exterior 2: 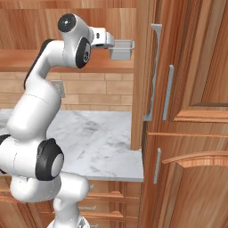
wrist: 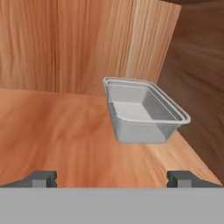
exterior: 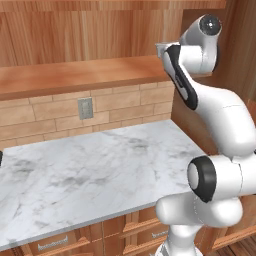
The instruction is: Retrieve the tupperware and aluminum foil from the cabinet and place them on the dining counter near the plate with hot dog and eggplant to prepare for storing leftovers.
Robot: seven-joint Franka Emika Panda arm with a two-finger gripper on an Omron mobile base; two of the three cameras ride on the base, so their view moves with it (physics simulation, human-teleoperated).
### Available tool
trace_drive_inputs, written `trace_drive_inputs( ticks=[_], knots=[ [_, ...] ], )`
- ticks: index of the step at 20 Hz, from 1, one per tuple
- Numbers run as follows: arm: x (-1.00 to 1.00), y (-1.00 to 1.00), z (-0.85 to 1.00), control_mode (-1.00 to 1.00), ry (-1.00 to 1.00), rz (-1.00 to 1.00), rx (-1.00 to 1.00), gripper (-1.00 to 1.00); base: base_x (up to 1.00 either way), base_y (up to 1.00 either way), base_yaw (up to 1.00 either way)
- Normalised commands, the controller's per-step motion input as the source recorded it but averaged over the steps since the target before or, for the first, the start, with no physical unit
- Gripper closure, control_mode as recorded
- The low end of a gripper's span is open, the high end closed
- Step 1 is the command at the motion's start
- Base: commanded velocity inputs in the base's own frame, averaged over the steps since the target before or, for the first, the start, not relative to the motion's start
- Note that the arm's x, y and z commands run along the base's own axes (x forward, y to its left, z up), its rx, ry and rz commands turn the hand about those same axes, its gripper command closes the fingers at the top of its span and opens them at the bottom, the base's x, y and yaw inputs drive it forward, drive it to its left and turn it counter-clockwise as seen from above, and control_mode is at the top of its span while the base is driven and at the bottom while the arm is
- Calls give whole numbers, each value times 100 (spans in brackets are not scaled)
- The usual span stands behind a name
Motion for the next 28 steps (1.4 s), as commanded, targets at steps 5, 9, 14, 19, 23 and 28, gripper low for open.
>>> trace_drive_inputs(
  ticks=[5,9,14,19,23,28],
  knots=[
    [57,-16,0,-100,1,6,4,-100,0,0,0],
    [58,-6,-4,-100,0,8,1,-100,0,0,0],
    [59,-5,-9,-100,1,7,0,-100,0,0,0],
    [60,-11,-5,-100,4,7,1,-100,0,0,0],
    [60,-9,-2,-100,5,6,1,-100,0,0,0],
    [54,-2,0,-100,10,5,0,-100,0,0,0]
  ],
)
